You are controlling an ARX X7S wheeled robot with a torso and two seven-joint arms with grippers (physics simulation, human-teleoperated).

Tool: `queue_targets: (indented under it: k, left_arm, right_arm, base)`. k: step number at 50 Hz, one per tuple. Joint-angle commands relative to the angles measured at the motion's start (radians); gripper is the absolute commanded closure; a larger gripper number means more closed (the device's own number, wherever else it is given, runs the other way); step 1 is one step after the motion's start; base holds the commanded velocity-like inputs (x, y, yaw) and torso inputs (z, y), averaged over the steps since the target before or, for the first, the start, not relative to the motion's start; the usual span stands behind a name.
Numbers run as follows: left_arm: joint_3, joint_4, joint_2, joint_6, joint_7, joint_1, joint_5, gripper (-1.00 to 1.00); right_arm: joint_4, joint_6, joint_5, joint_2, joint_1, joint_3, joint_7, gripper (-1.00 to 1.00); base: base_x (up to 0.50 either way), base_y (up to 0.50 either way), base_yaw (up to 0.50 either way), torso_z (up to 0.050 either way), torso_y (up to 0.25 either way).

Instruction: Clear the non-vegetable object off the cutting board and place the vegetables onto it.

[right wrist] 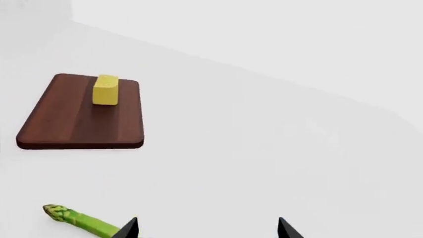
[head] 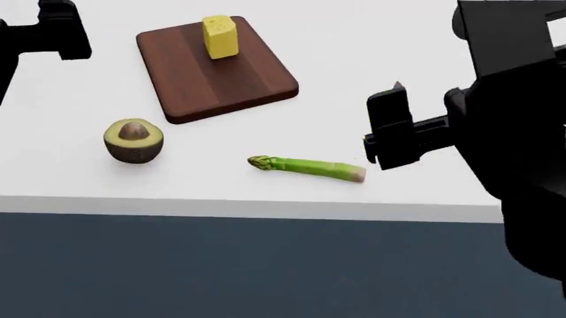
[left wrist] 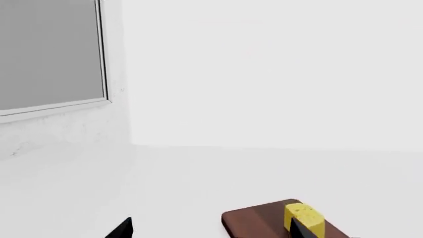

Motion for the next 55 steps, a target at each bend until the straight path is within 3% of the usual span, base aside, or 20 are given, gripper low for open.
queue_targets:
  k: [1, 10, 15, 29, 39, 55]
  left_arm:
    - [0.060, -0.255, 0.025, -0.030, 0.088, -0.237, 0.003, -1.00]
    - [0.059, -0.225, 0.018, -0.096, 0.100, -0.267, -0.018, -1.00]
    - [0.047, -0.117, 0.008, -0.186, 0.074, -0.252, -0.037, -1.00]
    - [0.067, -0.240, 0.021, -0.080, 0.089, -0.280, -0.015, -1.00]
    - [0.063, -0.236, 0.016, -0.074, 0.086, -0.273, -0.021, -1.00]
    - [0.059, -0.180, 0.006, -0.104, 0.070, -0.261, -0.032, -1.00]
  right_arm:
    - [0.265, -0.042, 0.009, 0.056, 0.271, -0.162, -0.105, -1.00]
    - [0.309, -0.053, -0.008, 0.058, 0.321, -0.192, -0.132, -1.00]
    - [0.279, -0.007, 0.022, 0.070, 0.322, -0.173, -0.103, -1.00]
    - [0.332, -0.057, -0.004, 0.067, 0.321, -0.231, -0.146, -1.00]
    - [0.347, -0.060, -0.020, 0.057, 0.329, -0.290, -0.169, -1.00]
    - [0.340, -0.062, 0.021, 0.055, 0.296, -0.250, -0.148, -1.00]
  base:
    - [0.00, 0.00, 0.00, 0.000, 0.000]
    - [0.32, 0.00, 0.00, 0.000, 0.000]
    - [0.50, 0.00, 0.00, 0.000, 0.000]
    - [0.50, 0.00, 0.00, 0.000, 0.000]
    - [0.50, 0.12, 0.00, 0.000, 0.002]
    - [0.50, 0.21, 0.00, 0.000, 0.001]
